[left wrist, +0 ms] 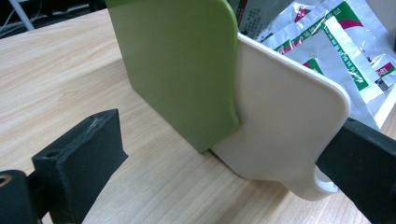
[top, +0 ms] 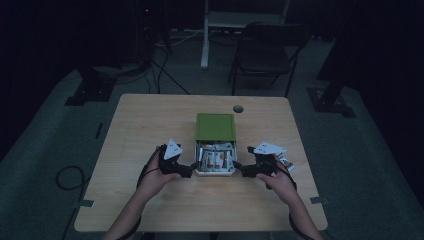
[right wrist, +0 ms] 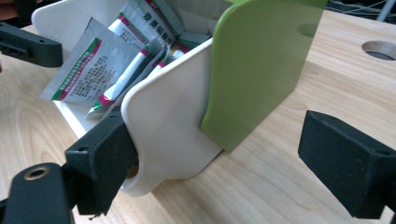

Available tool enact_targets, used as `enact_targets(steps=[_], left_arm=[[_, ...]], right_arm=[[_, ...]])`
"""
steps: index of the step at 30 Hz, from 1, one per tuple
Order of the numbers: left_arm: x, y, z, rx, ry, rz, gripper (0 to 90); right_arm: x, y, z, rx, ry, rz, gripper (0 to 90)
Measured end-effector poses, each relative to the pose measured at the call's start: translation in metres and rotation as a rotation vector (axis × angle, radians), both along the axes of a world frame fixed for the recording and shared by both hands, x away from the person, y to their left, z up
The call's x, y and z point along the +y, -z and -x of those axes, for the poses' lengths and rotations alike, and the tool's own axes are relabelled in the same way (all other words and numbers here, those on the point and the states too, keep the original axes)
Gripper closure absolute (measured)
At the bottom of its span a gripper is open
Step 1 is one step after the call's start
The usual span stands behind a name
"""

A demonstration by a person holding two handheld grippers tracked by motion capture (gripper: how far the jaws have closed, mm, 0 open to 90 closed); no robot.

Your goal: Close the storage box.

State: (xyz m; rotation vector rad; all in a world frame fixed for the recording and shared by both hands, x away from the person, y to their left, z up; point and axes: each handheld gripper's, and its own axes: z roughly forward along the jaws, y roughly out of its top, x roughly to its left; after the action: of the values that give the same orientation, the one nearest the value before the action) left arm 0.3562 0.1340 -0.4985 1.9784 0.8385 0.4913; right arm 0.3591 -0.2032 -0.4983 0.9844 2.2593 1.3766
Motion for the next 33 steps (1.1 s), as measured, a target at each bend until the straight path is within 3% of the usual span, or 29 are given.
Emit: enact_targets(steps=[33], left_arm=[[-0.004, -0.002, -0.023, -0.017, -0.066, -0.018, 2.7]], right_arm=[[0.008, -0.003, -0.023, -0.001, 0.109, 0.017, 11.6]])
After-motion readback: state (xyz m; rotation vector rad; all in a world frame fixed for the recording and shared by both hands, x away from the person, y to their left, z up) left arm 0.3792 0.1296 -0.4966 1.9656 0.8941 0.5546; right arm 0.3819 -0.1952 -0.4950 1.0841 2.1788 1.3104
